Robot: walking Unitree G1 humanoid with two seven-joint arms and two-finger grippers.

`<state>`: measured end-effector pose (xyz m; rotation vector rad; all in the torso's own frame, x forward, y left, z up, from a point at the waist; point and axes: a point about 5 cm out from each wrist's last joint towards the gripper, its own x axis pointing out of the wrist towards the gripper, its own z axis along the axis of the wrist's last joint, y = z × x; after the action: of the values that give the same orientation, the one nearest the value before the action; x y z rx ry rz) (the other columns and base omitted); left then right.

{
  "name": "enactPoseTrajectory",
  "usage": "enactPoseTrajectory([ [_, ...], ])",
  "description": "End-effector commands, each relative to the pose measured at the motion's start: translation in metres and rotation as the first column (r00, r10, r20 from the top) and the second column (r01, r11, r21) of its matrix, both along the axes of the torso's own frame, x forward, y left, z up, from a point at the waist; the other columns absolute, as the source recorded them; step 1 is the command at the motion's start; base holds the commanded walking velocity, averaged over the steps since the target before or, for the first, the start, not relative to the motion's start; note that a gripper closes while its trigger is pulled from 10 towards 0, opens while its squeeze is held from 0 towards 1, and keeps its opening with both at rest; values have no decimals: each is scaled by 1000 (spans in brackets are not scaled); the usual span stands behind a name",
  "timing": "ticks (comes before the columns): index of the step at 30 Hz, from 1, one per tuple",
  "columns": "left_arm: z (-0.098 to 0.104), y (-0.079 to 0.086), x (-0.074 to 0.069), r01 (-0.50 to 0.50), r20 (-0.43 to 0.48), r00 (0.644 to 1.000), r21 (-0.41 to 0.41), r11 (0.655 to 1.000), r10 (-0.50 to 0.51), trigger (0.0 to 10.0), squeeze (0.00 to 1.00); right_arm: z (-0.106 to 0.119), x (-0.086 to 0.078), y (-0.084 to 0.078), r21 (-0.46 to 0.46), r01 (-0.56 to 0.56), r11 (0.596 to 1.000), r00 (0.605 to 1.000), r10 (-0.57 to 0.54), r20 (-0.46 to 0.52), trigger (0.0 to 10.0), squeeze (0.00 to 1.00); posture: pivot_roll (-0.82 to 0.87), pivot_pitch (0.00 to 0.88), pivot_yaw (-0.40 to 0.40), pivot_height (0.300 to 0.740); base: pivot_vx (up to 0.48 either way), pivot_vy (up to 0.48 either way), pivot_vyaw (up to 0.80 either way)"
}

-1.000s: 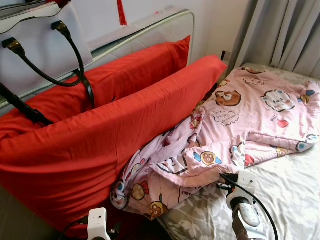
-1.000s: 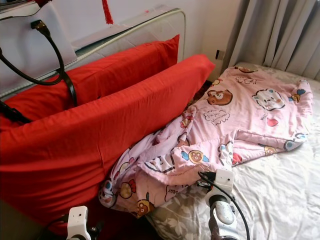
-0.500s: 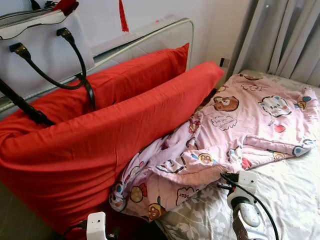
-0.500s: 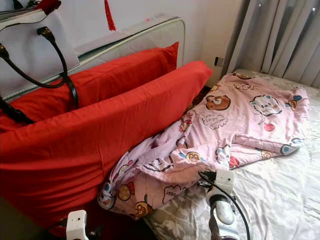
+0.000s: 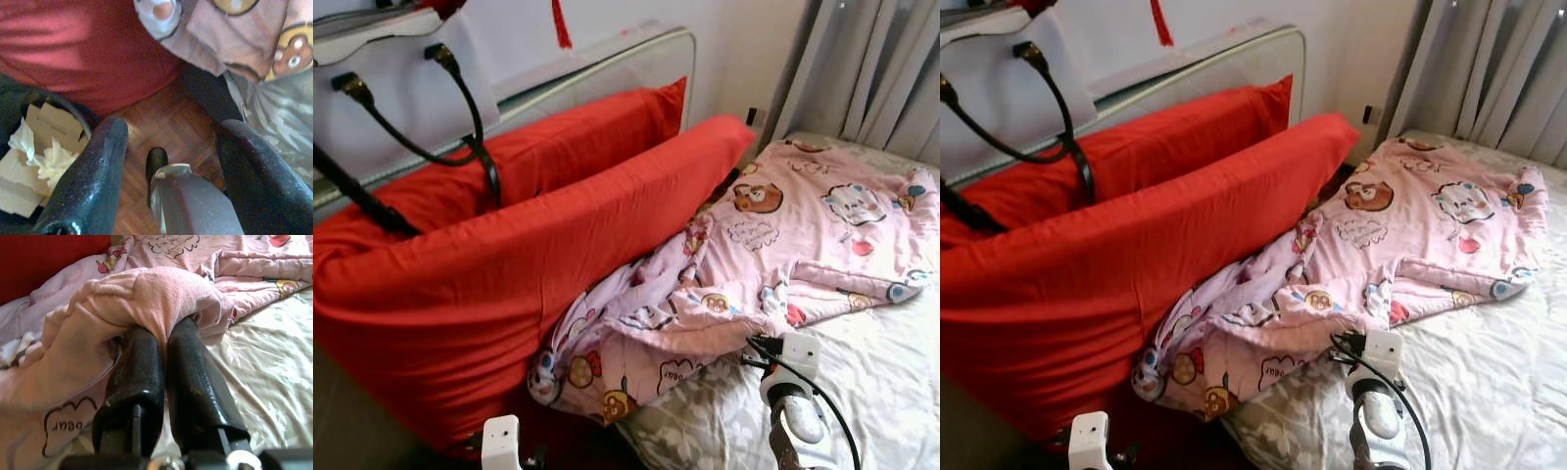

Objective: Clean up the room

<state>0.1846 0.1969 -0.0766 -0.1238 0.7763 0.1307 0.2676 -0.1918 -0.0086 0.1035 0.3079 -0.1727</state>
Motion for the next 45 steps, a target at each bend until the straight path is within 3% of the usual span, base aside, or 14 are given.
enactPoseTrajectory([
  [1,-4,4,-9,-4,-38,999,5,1000,4,10000,0,0,-1,0,-12,-3,1000,1000,3,8,10000,0,-39,0,5,740,-285,0,0],
  [33,-3,2,-7,1,-21,1000,8,1000,-1,10000,0,9,-1,-19,-97,94,991,994,-88,63,10000,0,-38,0,4,740,-282,0,0],
  [45,-4,2,-8,1,-26,1000,12,1000,0,10000,0,18,2,-17,-151,59,987,991,-39,129,10000,0,-33,0,-5,740,-48,0,0],
])
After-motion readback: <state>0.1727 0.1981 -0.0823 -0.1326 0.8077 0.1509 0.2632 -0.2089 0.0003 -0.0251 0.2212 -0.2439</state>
